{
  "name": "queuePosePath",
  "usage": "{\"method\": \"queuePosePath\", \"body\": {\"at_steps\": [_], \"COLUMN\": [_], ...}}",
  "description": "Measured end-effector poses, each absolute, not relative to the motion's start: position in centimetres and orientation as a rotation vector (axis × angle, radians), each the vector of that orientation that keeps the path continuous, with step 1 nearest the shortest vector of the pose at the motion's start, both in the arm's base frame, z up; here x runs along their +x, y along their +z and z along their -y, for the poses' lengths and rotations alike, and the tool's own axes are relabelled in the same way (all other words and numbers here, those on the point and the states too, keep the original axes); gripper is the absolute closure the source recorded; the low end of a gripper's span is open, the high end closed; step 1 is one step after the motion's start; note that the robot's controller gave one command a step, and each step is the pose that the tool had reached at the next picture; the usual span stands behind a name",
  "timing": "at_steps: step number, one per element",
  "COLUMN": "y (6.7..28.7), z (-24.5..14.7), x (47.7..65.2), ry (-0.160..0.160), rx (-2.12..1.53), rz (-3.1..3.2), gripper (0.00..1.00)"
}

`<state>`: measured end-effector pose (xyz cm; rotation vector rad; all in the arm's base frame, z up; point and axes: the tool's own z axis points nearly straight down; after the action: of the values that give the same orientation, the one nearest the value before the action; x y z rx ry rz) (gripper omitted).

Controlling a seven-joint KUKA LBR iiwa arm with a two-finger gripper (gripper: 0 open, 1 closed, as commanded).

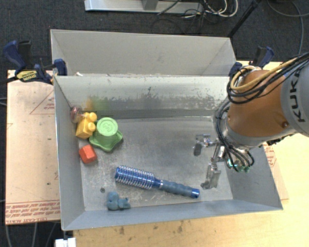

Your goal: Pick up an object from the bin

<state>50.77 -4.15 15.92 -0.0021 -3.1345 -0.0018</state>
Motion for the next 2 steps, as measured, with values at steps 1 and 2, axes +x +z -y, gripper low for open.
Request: {"method": "queuePosePath", "body": {"at_steps": [1, 2], "y": [6.5, 10.0], "z": [-5.0, -4.6], "x": [49.7, 49.4], "ry": [-0.007, -0.003], "rx": [0.160, -0.072], "rz": [3.132, 3.143], "gripper": [0.00, 0.00]}}
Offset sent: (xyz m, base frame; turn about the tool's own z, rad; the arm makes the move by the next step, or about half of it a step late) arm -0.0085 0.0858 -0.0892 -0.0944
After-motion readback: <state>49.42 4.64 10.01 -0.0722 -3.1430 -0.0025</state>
